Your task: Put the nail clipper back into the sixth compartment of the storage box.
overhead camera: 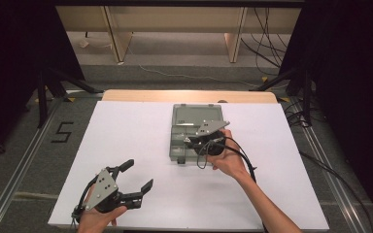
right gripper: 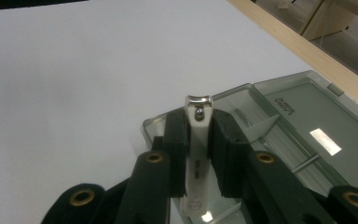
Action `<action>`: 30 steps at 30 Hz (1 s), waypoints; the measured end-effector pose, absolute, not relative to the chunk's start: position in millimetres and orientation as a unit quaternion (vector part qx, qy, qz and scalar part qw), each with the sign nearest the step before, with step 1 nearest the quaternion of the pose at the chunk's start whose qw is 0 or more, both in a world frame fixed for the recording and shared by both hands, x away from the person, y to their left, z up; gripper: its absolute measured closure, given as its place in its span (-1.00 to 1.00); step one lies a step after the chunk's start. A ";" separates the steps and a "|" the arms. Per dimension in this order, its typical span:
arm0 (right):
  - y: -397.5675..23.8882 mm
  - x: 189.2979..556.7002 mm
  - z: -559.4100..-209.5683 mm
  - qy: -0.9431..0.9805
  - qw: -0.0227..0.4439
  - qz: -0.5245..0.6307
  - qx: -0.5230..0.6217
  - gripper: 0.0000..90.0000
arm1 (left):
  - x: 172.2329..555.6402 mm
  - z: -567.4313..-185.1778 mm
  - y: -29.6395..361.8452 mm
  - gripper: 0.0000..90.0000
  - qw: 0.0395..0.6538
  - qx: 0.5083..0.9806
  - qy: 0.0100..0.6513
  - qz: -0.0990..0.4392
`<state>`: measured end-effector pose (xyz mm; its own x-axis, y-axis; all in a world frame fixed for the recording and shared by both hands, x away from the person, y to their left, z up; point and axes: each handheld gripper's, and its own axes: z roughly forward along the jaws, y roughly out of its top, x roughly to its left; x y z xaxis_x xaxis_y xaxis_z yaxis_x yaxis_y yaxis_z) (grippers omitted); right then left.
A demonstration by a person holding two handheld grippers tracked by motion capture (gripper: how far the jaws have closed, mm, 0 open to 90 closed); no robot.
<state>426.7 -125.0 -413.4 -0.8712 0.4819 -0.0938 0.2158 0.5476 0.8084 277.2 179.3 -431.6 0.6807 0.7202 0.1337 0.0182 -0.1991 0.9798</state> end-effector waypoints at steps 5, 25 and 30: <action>-123.4 429.6 -417.2 0.864 0.158 0.430 0.208 0.71 | 278.7 -431.2 180.2 -0.65 0.578 0.713 0.250 0.309; -120.7 439.9 -429.5 0.868 0.154 0.417 0.221 0.71 | 277.3 -431.6 179.4 -0.65 0.576 0.714 0.256 0.305; -119.0 440.9 -432.5 0.869 0.154 0.413 0.224 0.71 | 276.8 -431.7 179.1 -0.65 0.576 0.713 0.257 0.304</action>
